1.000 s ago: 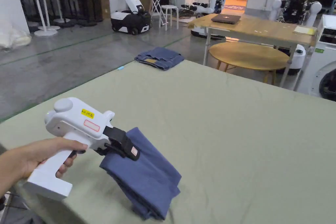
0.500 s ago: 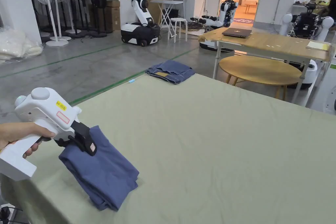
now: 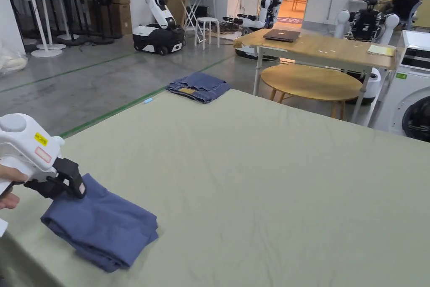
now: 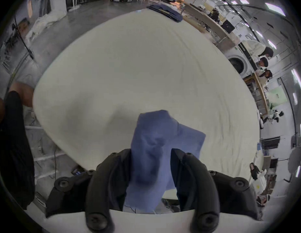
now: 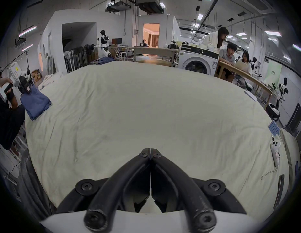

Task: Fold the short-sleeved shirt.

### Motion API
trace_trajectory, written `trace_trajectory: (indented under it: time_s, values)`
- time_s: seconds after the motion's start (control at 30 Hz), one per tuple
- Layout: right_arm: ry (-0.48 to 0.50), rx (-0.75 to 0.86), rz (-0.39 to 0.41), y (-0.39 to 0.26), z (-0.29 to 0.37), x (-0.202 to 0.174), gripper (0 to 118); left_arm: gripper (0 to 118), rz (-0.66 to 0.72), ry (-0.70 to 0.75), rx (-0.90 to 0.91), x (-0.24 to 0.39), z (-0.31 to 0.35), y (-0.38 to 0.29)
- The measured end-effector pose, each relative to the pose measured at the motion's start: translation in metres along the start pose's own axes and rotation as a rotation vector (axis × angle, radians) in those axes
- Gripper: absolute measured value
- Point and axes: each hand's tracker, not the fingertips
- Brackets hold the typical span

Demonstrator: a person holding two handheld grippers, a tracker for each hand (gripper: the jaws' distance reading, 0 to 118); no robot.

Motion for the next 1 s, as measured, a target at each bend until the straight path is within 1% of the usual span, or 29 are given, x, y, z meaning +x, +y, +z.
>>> trace_trajectory:
  time_s: [0.1, 0.2, 0.23, 0.27, 0.3, 0.4, 0.43, 0.53, 0.57, 0.67, 0.7, 0.73, 0.77, 0.83, 0.9, 0.93, 1.0]
  values:
    - [-0.002, 0.012, -0.008, 0.001, 0.002, 0.002, 0, 45, -0.024, 0.057, 0.04, 0.005, 0.002, -0.005]
    - [-0.001, 0.011, -0.016, 0.001, 0.002, 0.006, 0, 45, -0.133, 0.139, 0.106, 0.023, 0.007, -0.013]
    - [-0.001, 0.013, -0.017, 0.002, 0.003, 0.006, 0, 45, -0.134, 0.176, 0.15, 0.028, 0.009, -0.016]
    - [0.0, 0.017, -0.017, 0.002, 0.004, 0.007, 0, 45, -0.127, 0.181, 0.159, 0.031, 0.011, -0.018]
    - [0.0, 0.022, -0.018, 0.003, 0.008, 0.007, 0, 45, -0.124, 0.167, 0.157, 0.032, 0.012, -0.021]
    - [0.003, 0.039, -0.027, 0.004, 0.012, 0.01, 0, 45, -0.086, 0.042, 0.195, 0.048, 0.008, -0.042]
    - [0.003, 0.044, -0.033, 0.004, 0.012, 0.012, 0, 45, -0.111, -0.004, 0.213, 0.058, 0.003, -0.049]
    - [0.001, 0.059, -0.049, 0.003, 0.015, 0.016, 0, 45, -0.179, -0.071, 0.264, 0.097, -0.017, -0.079]
    - [-0.001, 0.064, -0.053, 0.002, 0.015, 0.018, 0, 45, -0.209, -0.121, 0.297, 0.111, -0.025, -0.09]
    - [-0.012, 0.078, -0.069, 0.002, 0.018, 0.025, 0, 45, -0.26, -0.242, 0.344, 0.159, -0.053, -0.122]
    - [-0.021, 0.085, -0.076, 0.003, 0.019, 0.028, 0, 45, -0.251, -0.264, 0.387, 0.177, -0.06, -0.132]
    - [-0.028, 0.095, -0.084, 0.004, 0.02, 0.031, 0, 45, -0.28, -0.289, 0.413, 0.194, -0.067, -0.143]
    - [-0.038, 0.107, -0.093, 0.005, 0.021, 0.035, 0, 45, -0.299, -0.297, 0.46, 0.213, -0.074, -0.153]
    - [-0.065, 0.136, -0.109, 0.009, 0.025, 0.042, 0, 45, -0.385, -0.282, 0.532, 0.252, -0.083, -0.171]
    - [-0.098, 0.172, -0.121, 0.014, 0.028, 0.049, 0, 45, -0.427, -0.27, 0.611, 0.291, -0.088, -0.19]
    - [-0.107, 0.186, -0.127, 0.017, 0.03, 0.053, 0, 45, -0.413, -0.293, 0.621, 0.31, -0.093, -0.2]
    - [-0.132, 0.23, -0.143, 0.022, 0.034, 0.06, 0, 45, -0.47, -0.29, 0.669, 0.341, -0.095, -0.214]
